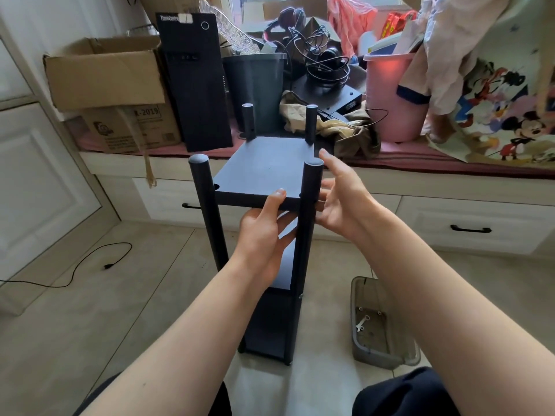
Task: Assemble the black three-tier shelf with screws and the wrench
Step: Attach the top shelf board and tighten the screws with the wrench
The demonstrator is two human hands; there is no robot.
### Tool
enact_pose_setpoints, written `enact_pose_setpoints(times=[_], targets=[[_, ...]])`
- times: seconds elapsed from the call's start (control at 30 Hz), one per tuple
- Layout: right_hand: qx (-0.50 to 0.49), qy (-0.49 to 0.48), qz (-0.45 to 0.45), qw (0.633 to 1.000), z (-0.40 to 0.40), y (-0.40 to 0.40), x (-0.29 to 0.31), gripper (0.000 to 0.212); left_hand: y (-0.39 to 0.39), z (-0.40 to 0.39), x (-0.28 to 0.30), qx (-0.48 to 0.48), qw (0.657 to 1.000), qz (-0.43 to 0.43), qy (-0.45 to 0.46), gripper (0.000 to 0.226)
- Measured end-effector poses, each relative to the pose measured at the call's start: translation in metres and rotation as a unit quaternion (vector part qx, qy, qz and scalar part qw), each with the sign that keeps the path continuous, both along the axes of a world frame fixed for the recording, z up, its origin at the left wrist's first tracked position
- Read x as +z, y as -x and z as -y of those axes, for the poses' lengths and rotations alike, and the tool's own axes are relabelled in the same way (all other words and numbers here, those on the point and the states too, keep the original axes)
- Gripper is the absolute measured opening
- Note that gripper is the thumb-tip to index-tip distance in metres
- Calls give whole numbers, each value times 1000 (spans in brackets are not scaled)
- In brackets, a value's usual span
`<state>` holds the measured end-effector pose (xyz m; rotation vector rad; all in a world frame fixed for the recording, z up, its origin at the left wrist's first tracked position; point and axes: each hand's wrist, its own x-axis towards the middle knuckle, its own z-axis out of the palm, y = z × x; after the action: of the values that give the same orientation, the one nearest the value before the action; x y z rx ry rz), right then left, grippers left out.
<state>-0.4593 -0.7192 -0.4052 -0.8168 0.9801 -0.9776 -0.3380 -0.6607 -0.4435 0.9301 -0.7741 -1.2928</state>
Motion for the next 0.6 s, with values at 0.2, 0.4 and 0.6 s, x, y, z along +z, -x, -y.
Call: enact_pose_setpoints(times=[0.2, 0.4, 0.6], targets=[[-54, -18, 96, 994, 15, -11, -14, 23, 2, -2, -1, -6, 1000, -7, -2, 36], [-73, -1, 94, 993, 23, -20, -13, 7, 0, -1, 1, -2, 998, -47, -29, 35], [-81, 6, 106, 991, 29, -21, -17, 47, -15, 5, 12, 54, 989, -136, -31, 43]])
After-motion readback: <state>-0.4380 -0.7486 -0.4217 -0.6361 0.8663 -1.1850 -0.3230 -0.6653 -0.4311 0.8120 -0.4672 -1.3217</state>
